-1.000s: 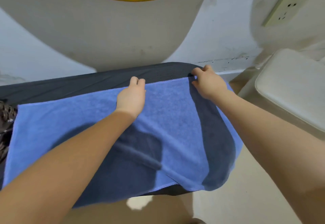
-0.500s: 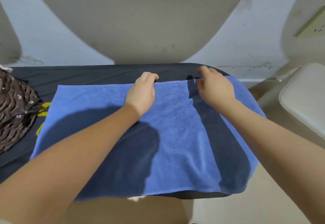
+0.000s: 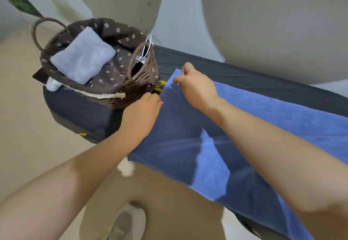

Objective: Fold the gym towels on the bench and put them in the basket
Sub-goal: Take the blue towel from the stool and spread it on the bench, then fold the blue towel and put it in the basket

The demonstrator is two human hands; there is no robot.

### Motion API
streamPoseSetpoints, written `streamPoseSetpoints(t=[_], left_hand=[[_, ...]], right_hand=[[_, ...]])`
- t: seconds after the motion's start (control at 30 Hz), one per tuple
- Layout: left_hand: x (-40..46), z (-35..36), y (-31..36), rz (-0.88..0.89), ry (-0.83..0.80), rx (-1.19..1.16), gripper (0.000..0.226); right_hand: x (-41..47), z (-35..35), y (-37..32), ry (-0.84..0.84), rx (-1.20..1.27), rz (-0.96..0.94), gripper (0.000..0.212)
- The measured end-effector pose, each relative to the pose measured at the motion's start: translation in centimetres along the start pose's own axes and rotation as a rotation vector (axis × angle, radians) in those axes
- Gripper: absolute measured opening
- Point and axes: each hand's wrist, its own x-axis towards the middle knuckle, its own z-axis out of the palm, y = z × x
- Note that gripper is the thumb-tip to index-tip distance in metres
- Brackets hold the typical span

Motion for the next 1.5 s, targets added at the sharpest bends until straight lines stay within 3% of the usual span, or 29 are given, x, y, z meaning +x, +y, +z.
streamPoseSetpoints(t=[0.23,0.53,0.63,0.7,0.87,0.93,1.17,1.3,1.5], left_hand=[[-3.2,1.9,-3.1,-0.148,-0.055,0.056,0.035],[-2.3,1.7,-2.3,-0.103,-0.11,0.0,0.043],[-1.4,1.1,-2.3,-0.04,-0.161,-0.042,0.036],[-1.2,0.7,-2.2,-0.026,-0.179,-0.193,0.024],[-0.6,-1.5,-2.1,0.006,-0.038,-0.63,0.014],[-0.2,-2.8,-2.0,0.04,-0.02,-0.742,0.015],[1.9,-5.6,-3.4,0.112,0.072,-0.85,0.026],[2.7,-7.4,-6.1,0.192,0.129,-0.97,0.027],[3.7,-10.6,-8.9,0.161,0.097,-1.077,0.03]], right_hand=[[3.3,3.6,-1.7,-0.199,-0.25,-0.151,0.036],[2.4,0.8,0.1,-0.028,-0.615,-0.049,0.026],[2.2,-0.9,1.3,0.123,-0.435,0.12,0.025],[1.9,-2.0,1.8,0.187,-0.336,0.217,0.028],[1.5,-4.0,2.2,0.252,0.123,0.454,0.023],[1.7,-4.3,2.0,0.266,0.265,0.483,0.01],[4.9,-4.6,-1.4,0.464,0.573,0.533,0.027],[7.7,-4.3,-4.8,0.475,0.709,0.516,0.024],[10.6,-5.7,-10.4,0.452,0.829,0.424,0.026]])
